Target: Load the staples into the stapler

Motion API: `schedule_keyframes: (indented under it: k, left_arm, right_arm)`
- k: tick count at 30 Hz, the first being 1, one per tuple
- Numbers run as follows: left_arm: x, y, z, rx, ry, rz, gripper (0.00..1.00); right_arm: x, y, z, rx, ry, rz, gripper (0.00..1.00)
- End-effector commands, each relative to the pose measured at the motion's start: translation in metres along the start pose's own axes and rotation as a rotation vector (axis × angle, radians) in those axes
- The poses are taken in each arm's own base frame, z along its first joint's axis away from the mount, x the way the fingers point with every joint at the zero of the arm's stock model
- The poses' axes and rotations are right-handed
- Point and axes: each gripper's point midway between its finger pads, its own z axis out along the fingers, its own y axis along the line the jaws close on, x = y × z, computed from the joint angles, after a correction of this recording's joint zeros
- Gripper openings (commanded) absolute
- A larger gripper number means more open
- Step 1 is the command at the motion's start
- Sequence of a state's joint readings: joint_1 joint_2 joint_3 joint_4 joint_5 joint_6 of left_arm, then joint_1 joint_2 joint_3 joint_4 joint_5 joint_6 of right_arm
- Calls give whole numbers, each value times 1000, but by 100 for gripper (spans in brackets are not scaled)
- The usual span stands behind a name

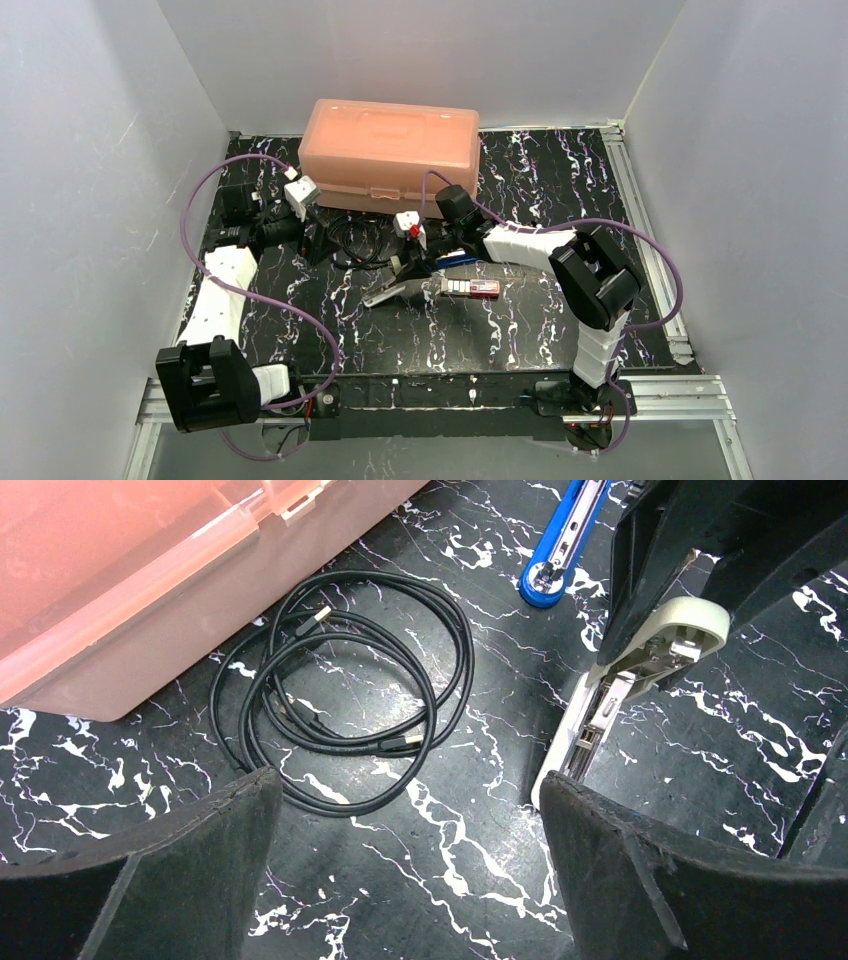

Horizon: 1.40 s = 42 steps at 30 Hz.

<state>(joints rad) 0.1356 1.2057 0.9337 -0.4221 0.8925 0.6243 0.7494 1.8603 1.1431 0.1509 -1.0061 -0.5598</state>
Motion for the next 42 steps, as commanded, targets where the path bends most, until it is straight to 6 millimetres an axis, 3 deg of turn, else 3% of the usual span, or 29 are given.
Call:
schedule_keyframes:
  k: [1, 9, 19, 29, 42]
  left_arm:
    - [-2, 0, -2, -14, -7, -20, 99]
    - [-7, 5, -4, -31, -7, -15, 98]
    - [-10, 4, -3, -23, -15, -17, 98]
    - [-7, 3, -2, -15, -12, -17, 99]
    - [-5, 1, -1, -5, -15, -11, 98]
  right_arm:
    - [-22, 1, 4, -56, -69, -140, 11]
    - [-13, 8, 6, -73, -83, -147, 25]
    - [1, 13, 8, -80, -80, -118, 28]
    - [12, 15, 10, -79, -68, -85, 43]
    - [17, 13, 6, -60, -57, -69, 51]
